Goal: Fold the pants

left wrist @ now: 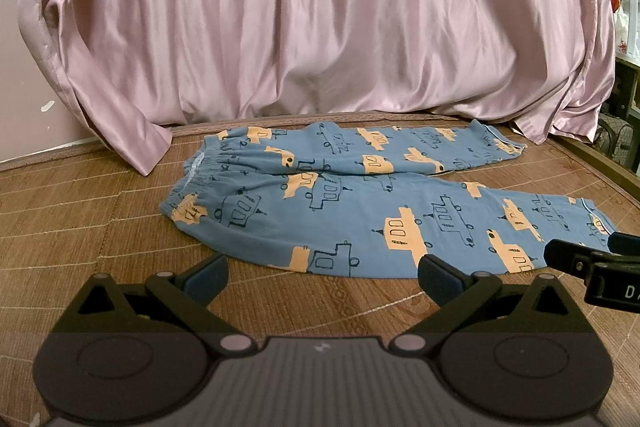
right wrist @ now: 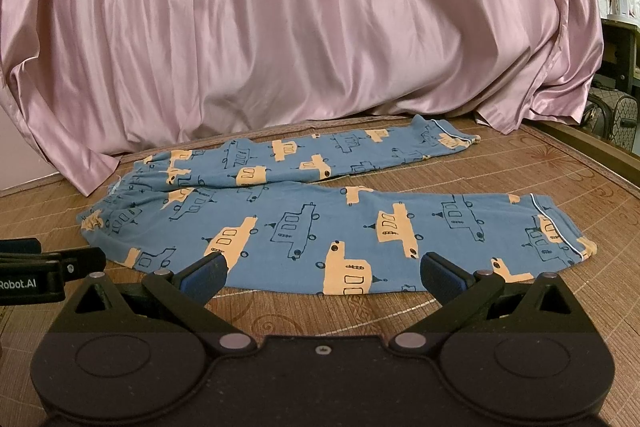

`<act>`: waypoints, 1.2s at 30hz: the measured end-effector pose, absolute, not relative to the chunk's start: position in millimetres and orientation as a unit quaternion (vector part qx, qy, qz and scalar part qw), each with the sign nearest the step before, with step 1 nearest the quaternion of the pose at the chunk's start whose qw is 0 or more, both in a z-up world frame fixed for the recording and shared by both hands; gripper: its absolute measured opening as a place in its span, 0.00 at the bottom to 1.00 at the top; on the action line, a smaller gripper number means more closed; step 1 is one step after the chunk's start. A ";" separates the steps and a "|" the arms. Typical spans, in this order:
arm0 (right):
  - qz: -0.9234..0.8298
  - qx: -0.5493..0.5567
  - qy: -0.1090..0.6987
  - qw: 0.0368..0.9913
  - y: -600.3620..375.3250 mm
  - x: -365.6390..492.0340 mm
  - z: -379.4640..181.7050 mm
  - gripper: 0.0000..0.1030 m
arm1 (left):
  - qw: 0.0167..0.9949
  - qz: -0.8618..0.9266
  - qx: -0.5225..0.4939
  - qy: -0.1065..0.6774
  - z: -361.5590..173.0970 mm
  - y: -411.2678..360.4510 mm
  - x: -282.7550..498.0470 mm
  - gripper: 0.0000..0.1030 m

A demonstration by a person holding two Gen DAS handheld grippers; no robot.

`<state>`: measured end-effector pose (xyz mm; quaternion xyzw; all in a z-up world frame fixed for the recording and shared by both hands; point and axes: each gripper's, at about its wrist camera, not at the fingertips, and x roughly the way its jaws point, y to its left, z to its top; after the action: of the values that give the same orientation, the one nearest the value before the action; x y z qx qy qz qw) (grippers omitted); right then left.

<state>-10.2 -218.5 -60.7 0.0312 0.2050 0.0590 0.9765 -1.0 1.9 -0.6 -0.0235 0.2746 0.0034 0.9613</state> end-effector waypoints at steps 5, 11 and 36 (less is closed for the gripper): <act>0.059 0.031 0.206 0.976 -218.9 -10.1 -61.2 1.00 | 0.961 0.004 -0.024 0.275 -0.5 2.2 -1.2 1.00; 0.059 0.031 0.206 0.976 -219.1 -10.1 -62.0 1.00 | 0.961 0.004 -0.023 0.275 -1.1 1.4 -0.6 1.00; 0.053 0.077 0.170 0.981 -239.4 -16.1 -38.0 1.00 | 0.937 0.009 -0.060 0.344 9.7 5.9 28.8 1.00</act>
<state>-16.1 -239.4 -38.0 0.0770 0.1705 0.0526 0.9809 28.8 5.9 9.7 -0.0597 0.3443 0.0092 0.9369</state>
